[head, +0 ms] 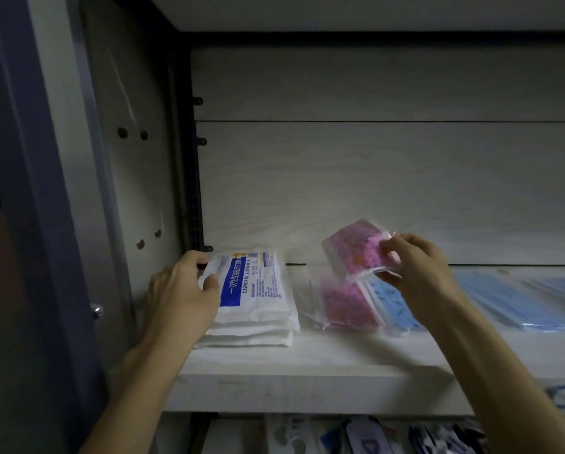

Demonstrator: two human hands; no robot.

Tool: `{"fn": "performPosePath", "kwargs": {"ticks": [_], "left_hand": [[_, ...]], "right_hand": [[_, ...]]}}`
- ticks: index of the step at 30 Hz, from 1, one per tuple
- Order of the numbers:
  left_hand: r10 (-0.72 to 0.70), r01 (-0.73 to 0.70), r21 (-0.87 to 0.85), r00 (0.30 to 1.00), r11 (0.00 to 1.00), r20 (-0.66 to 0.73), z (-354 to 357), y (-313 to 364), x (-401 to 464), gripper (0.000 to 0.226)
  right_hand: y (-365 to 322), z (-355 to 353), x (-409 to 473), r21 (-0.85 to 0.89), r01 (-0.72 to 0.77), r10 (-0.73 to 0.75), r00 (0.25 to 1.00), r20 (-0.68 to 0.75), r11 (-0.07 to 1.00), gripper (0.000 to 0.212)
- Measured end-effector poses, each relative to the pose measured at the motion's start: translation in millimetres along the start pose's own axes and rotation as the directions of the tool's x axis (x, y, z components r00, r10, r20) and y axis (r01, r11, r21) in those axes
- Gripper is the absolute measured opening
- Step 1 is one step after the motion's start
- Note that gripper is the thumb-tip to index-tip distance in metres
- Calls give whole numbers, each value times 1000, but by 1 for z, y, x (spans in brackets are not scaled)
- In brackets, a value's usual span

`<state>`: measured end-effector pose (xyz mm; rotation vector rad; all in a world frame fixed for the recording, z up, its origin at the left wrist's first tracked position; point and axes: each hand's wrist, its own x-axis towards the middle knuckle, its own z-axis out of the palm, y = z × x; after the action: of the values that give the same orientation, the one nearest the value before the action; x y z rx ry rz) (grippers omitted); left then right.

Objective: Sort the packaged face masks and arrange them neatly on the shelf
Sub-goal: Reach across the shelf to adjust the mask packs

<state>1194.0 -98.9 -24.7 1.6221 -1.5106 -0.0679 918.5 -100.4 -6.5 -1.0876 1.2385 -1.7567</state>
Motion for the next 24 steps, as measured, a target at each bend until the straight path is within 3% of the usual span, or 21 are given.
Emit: {"fn": "performPosePath", "kwargs": {"ticks": [2,4,6,8,10,11,13,15,18,24], "left_hand": [[33,-33,-2,998,999,-46,1,3,-1,34],[57,-58,-4,995,998,-79,2,7,-3,34],[80,-81,-13,993,997,-85,3,10,-3,33],[108,-110,-15,990,994,-91,5,14,-4,32],[144,-146,-11,985,989,-92,6,18,-5,31],[163,-165,-8,983,986,-87,8,20,-6,30],[199,-199,-4,978,980,-59,9,23,-8,27],[236,-236,-5,972,972,-21,10,25,-11,27],[298,-298,-8,954,954,20,10,27,-17,28],[432,-429,-56,900,902,59,17,34,-41,27]], "right_hand": [[6,2,2,-16,-48,48,999,1,999,18],[19,3,4,-207,-50,53,999,9,977,16],[31,1,7,-473,26,-4,999,48,881,13],[36,-1,8,-735,116,-55,993,106,669,10],[36,-2,7,-916,135,-94,990,107,378,27],[35,-2,5,-958,129,-108,989,104,257,35],[32,-2,-1,-986,123,-96,989,112,117,44],[30,-3,-6,-988,134,-67,989,130,72,45],[26,-7,-18,-984,153,-69,987,147,95,45],[17,-13,-55,-977,210,-230,953,196,37,42]]}}
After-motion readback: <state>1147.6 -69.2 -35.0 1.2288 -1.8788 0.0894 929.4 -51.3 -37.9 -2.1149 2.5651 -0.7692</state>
